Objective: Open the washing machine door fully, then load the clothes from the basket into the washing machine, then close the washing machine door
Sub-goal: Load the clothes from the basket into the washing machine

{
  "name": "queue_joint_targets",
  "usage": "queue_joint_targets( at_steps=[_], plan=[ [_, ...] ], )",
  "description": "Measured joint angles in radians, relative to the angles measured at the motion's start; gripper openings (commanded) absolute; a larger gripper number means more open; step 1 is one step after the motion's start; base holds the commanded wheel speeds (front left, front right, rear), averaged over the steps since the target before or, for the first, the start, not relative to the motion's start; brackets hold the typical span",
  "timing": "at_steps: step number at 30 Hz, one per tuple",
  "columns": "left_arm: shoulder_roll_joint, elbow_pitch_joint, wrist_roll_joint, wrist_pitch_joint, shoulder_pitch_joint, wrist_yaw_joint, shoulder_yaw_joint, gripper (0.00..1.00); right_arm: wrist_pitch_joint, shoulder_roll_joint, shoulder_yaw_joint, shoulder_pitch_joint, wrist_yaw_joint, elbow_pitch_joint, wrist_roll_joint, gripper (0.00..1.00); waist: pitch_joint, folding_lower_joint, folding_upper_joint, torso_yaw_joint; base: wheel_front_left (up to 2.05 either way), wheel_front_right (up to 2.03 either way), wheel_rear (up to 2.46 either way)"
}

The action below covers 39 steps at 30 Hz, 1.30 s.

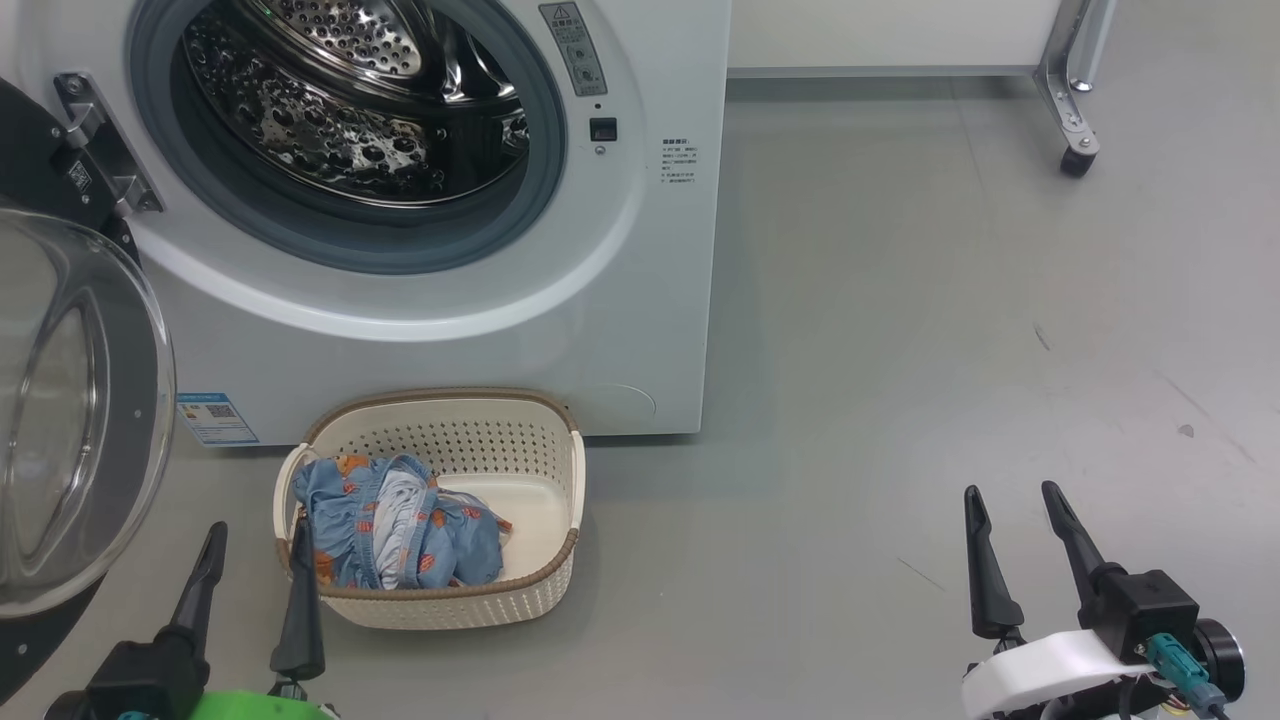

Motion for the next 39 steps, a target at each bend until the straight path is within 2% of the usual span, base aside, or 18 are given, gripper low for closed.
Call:
queue_joint_targets(
  at_steps=[39],
  plan=[
    [0.000,-0.004,-0.019,0.000,-0.003,0.000,0.063,1.00,0.000,0.000,0.007,-0.019,-0.008,-0.002,0.020,1.00,0.045,0.0000,0.0000,0.012,0.86,-0.86,0.00]
  ],
)
